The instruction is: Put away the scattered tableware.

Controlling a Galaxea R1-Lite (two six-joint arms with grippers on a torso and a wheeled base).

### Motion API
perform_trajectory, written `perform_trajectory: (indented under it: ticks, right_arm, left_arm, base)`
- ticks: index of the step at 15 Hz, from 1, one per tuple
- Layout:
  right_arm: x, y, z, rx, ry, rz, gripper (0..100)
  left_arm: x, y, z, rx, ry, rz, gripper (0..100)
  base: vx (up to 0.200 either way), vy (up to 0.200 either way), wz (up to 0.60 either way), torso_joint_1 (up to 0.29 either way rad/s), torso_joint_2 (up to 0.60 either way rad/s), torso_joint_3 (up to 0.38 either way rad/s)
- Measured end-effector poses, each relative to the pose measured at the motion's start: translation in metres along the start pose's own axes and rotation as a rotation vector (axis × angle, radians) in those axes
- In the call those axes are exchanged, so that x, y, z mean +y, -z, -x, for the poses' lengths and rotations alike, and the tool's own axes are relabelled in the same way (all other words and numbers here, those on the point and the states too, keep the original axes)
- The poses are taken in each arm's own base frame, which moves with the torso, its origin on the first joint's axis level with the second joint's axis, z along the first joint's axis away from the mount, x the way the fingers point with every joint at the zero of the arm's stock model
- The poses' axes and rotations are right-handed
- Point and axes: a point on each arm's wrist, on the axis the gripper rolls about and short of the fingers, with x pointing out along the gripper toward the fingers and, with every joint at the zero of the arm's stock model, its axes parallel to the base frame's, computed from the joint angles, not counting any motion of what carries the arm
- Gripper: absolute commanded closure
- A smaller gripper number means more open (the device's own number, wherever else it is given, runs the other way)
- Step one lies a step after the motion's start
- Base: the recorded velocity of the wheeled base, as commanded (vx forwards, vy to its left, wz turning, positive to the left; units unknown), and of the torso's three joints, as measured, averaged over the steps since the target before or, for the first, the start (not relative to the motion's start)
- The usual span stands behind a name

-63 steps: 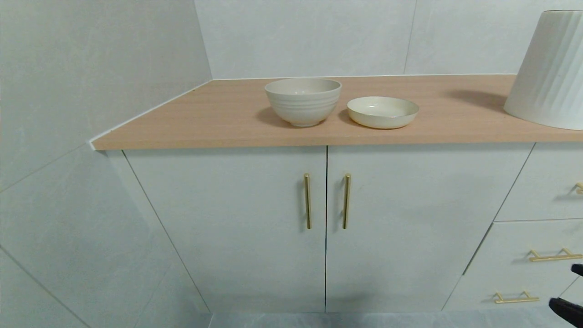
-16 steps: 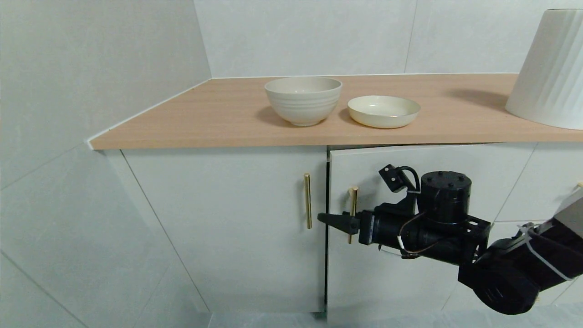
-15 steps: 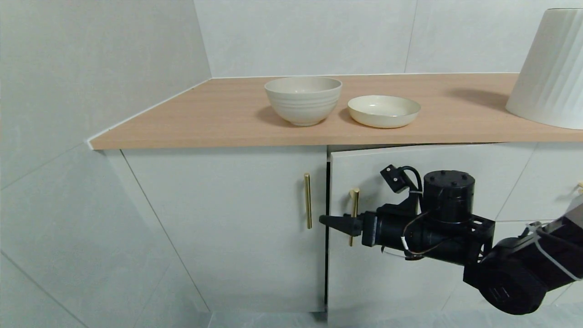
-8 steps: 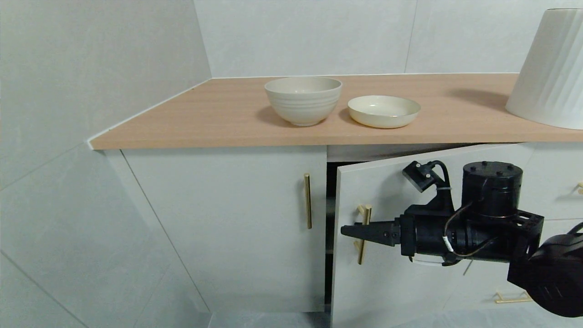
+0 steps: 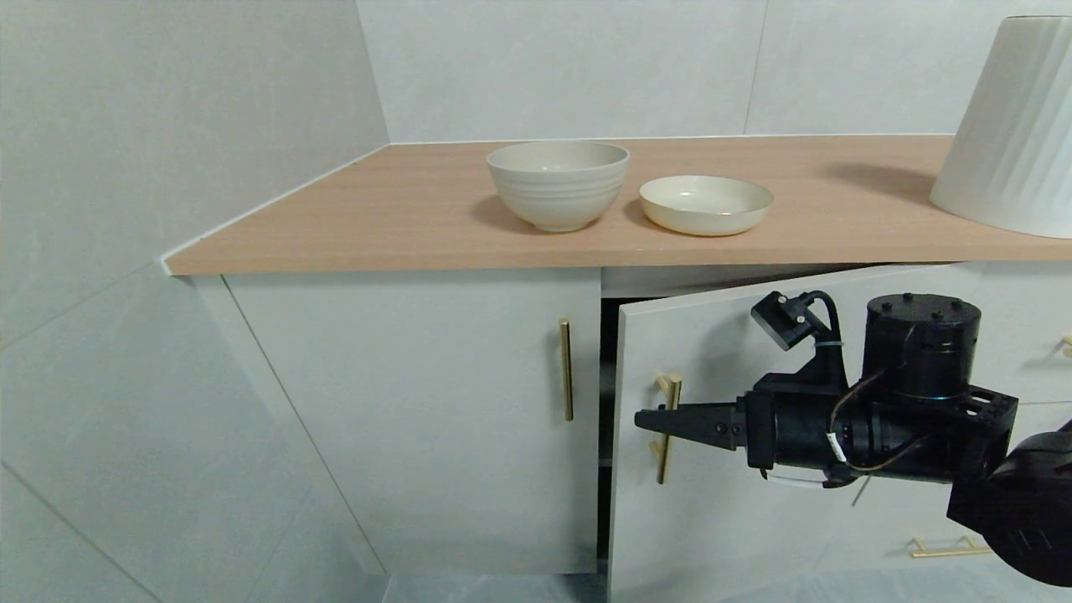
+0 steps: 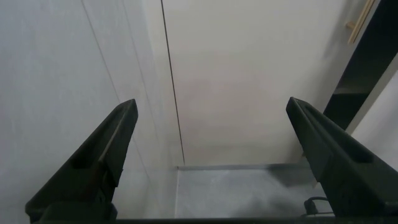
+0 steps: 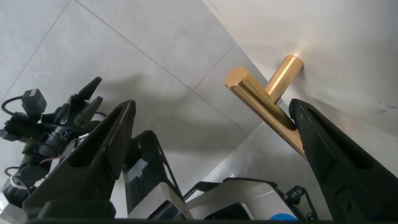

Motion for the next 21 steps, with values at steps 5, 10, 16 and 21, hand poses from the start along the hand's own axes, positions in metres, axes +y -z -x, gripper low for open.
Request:
perform_trajectory:
  ticks: [5,10,16,21]
  right_arm:
    - [0.002,0.002,0.003,0.007,-0.012,0.003,0]
    - [0.004,0.001,0.004,0.003,-0.016,0.008,0]
    - [0.005,0.002,0.004,0.002,-0.017,0.01,0]
    - [0.005,0.002,0.004,0.003,-0.016,0.01,0]
  left_arm:
    - [-0.001,-0.019,0.005,-0.033,0.067,-0.061,0]
    - [-0.005,-0.068,-0.001,0.062,0.285,-0.049,0]
    - [-0.014,-0.123,-0.078,0.333,0.582,-0.003,0]
    - [-0.032,-0.111,-0.123,0.516,0.745,0.128,0]
  base:
    - [0.0,0.0,0.0,0.0,0.0,0.0]
    - [0.0,0.0,0.0,0.0,0.0,0.0]
    - [0.0,0.0,0.0,0.0,0.0,0.0]
    - [0.0,0.0,0.0,0.0,0.0,0.0]
